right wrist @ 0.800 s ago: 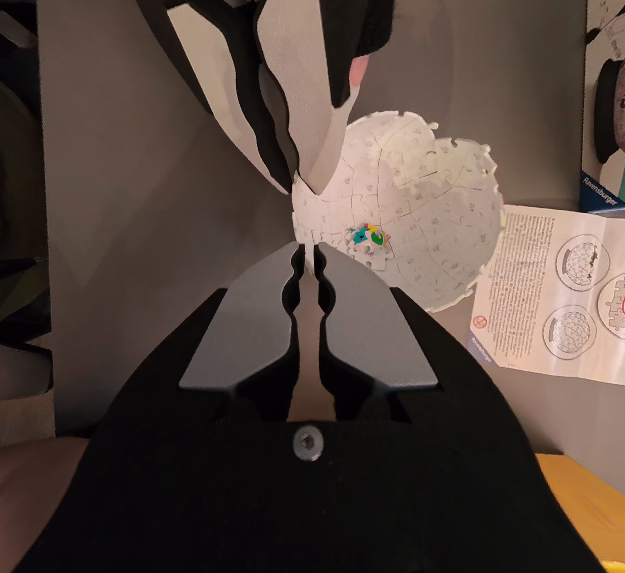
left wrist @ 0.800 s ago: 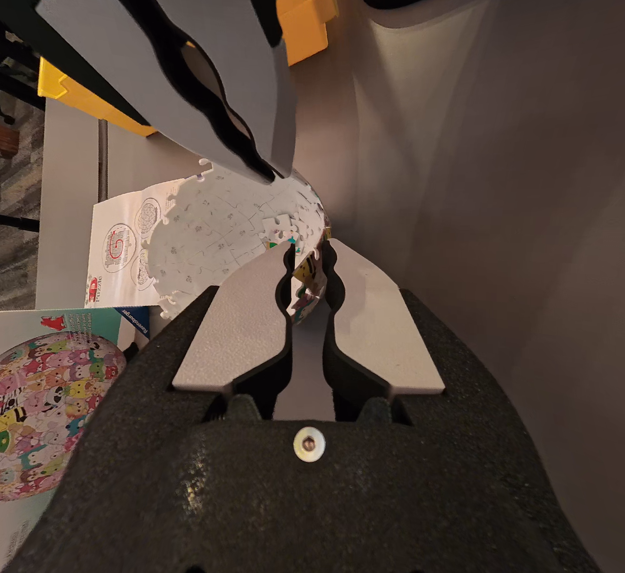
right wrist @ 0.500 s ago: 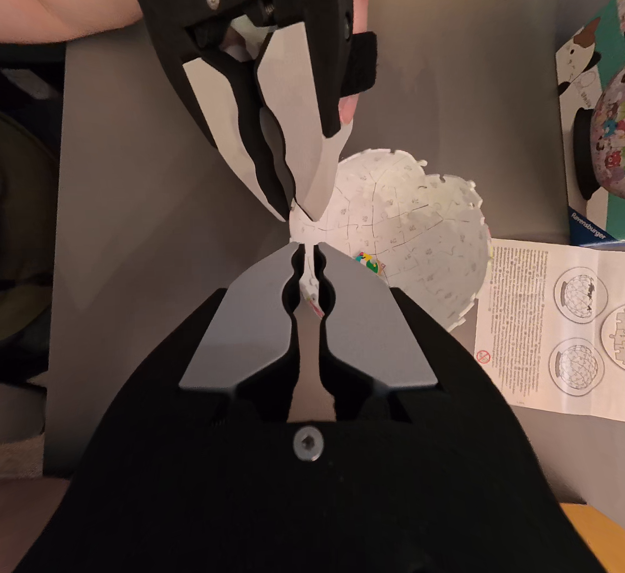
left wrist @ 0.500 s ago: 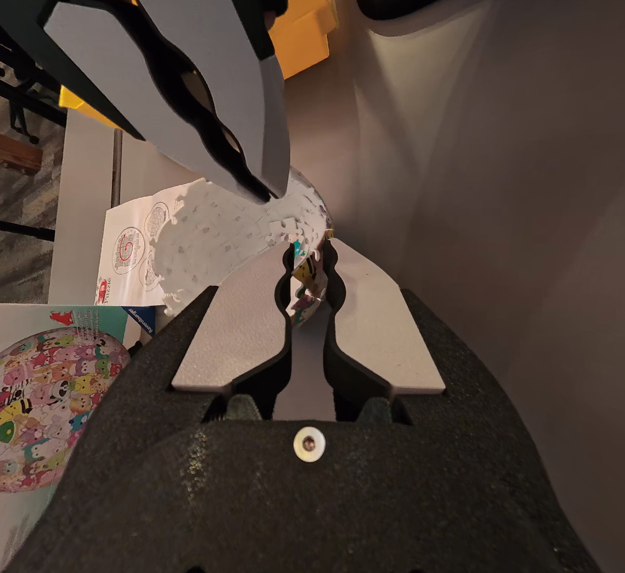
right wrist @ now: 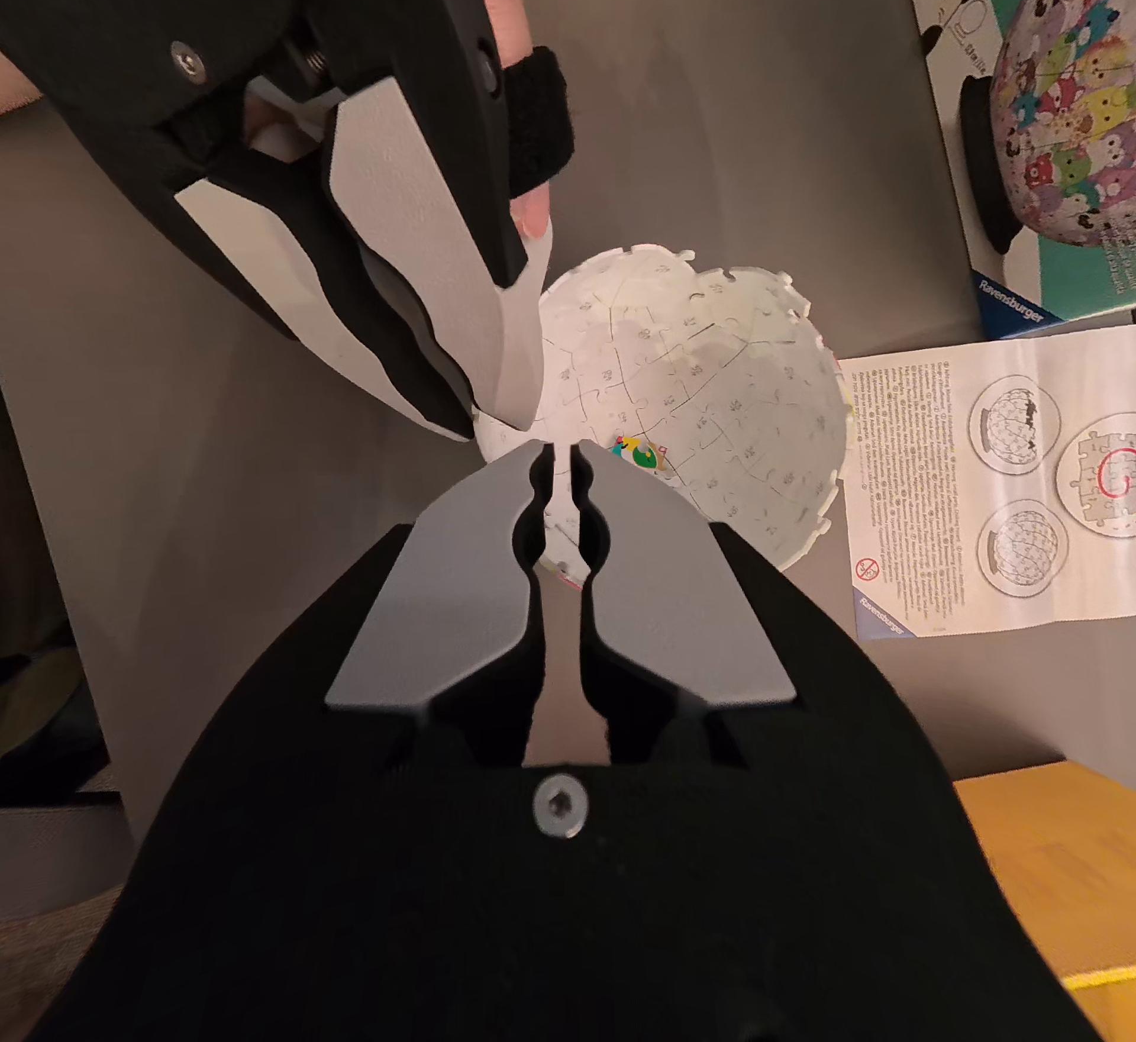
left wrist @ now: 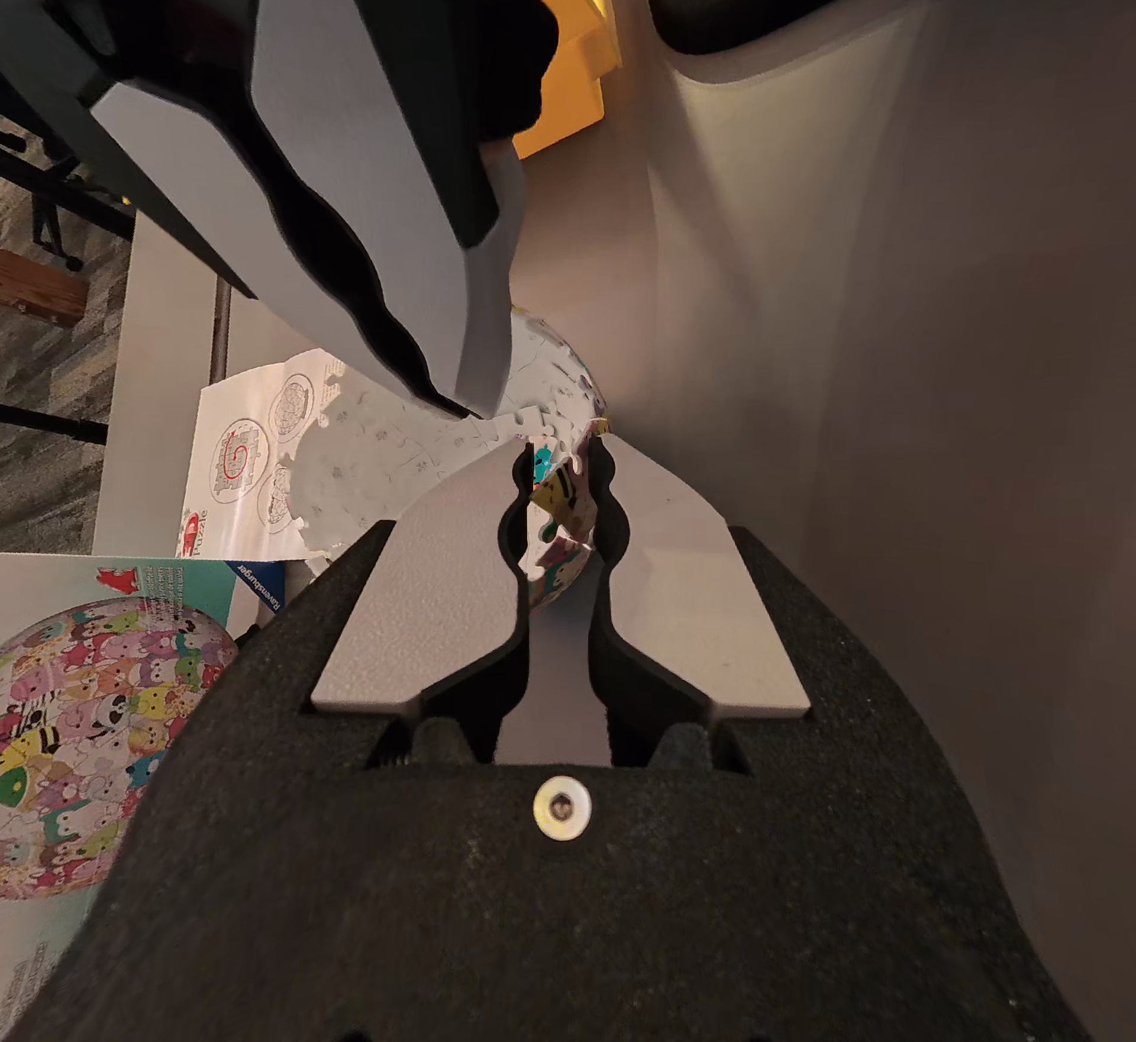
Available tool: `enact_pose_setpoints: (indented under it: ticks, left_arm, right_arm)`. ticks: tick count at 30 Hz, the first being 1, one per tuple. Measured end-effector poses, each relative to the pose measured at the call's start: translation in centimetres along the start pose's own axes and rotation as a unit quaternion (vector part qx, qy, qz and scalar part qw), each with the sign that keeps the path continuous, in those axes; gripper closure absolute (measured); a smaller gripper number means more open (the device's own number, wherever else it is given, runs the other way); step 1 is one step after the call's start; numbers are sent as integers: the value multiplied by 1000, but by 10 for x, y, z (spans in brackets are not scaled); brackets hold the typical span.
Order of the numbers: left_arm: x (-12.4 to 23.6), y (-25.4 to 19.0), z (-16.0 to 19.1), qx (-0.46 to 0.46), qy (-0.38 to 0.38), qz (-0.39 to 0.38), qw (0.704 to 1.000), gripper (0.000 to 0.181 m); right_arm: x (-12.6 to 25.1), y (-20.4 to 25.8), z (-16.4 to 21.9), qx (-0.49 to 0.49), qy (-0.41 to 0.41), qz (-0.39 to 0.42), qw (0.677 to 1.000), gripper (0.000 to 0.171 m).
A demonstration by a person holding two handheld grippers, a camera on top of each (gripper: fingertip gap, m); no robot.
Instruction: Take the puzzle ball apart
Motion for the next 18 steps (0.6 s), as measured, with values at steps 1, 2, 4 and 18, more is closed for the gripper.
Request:
enact_pose_setpoints:
  ticks: [1,2,4,18]
  left_arm:
    - [0,0,0,-1,0,0,1000,165]
    - [1,0,0,-2,0,0,1000,164]
    - [1,1,0,-2,1,1,1000,164]
    - [59,18,-5,84,-104,36,990,149]
  right_arm:
    - [0,0,1,1,2,2,1000,165]
    - [0,-1,2,2,4,3,1000,165]
    - [4,-2,4,1,-1,3,1000,165]
    - [38,35,-4,25,-270,78,959,156]
Point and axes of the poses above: each gripper's, where its closed fingertips meet, x back along the fingers, z out of its underside, y = z × x across the jaws, the point moved 6 cm from there along x, back along the fingers, and after that the axes turned 11 degrees about x, right-handed, at the moved point
